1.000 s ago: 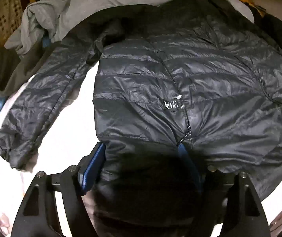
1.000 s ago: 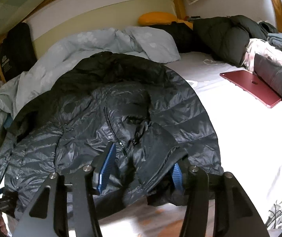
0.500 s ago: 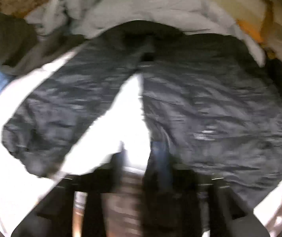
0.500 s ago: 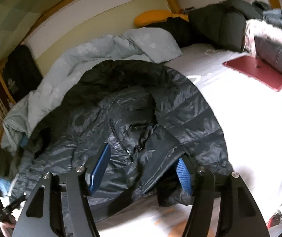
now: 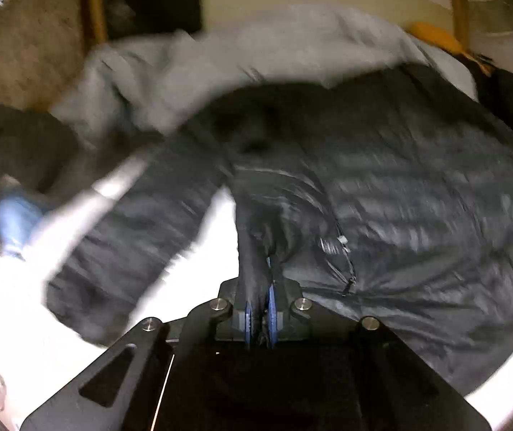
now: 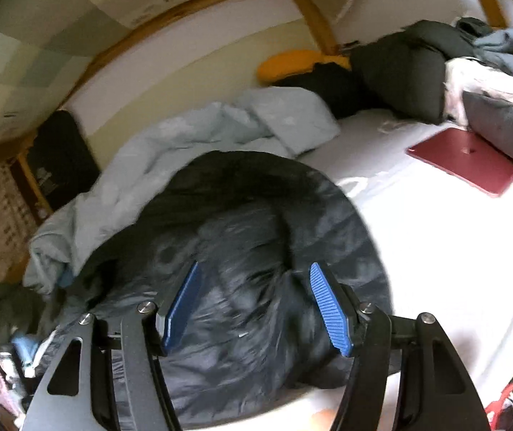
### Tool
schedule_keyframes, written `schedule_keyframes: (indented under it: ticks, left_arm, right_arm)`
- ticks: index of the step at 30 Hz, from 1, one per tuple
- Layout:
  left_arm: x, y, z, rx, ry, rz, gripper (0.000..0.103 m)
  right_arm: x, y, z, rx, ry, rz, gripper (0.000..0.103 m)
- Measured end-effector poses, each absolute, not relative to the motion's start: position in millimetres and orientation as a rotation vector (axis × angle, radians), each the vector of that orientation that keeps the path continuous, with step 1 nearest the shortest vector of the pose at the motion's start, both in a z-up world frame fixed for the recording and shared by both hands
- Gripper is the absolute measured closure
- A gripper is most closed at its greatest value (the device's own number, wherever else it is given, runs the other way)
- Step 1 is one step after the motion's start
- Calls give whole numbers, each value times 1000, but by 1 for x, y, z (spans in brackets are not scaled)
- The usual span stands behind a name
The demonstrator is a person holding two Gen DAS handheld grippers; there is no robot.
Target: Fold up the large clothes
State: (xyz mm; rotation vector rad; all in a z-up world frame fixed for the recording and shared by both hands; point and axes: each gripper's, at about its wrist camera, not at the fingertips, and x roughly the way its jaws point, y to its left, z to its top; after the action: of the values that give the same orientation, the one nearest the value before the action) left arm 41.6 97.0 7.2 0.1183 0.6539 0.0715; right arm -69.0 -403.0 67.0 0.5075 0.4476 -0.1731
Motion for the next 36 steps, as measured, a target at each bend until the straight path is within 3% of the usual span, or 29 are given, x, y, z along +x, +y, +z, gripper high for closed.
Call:
schedule_keyframes:
  ticks: [3,8,13,16,18,23,28,30,33,34,36]
  left_arm:
    - [48,122,11,105,646,203,96]
    - [66,153,-22,15,798,228,96]
    - [67,131,-22,103,789,213,95]
    - [65,122,-19,117,777,178,94]
    - [61,114,-16,113,769,152,94]
    - [53,117,-1,-17,777,10,90]
    - [60,114,-13,20,854,32,90]
    - [62,112,-17,60,870,55,84]
    - [55,116,-4,12,817,3,53]
    - [51,117,3,-3,789,-26,37]
    - [40,118,16,-26,748,-95,31]
  right_arm:
    - [-59,-407,57,525,516,-170,38]
    - [-28,-379,32,426,713,-91,38]
    - [-3,-349,-10,433,905,-15,39]
    - [4,-335,-27,405,965,-28,64]
    - [3,-336,-23,412,929,-32,99]
    - [-20,-367,19,376,673,-258,100]
    - [-3,-384,-15,446,900,-247,100]
    - [-8,-376,-16,428,875,-264,95]
    - [-12,-355,4,292,820,-244,89]
    - [-16,-350,11,260,788,-233,86]
    - [-23,-349,23,251,744,-218,65]
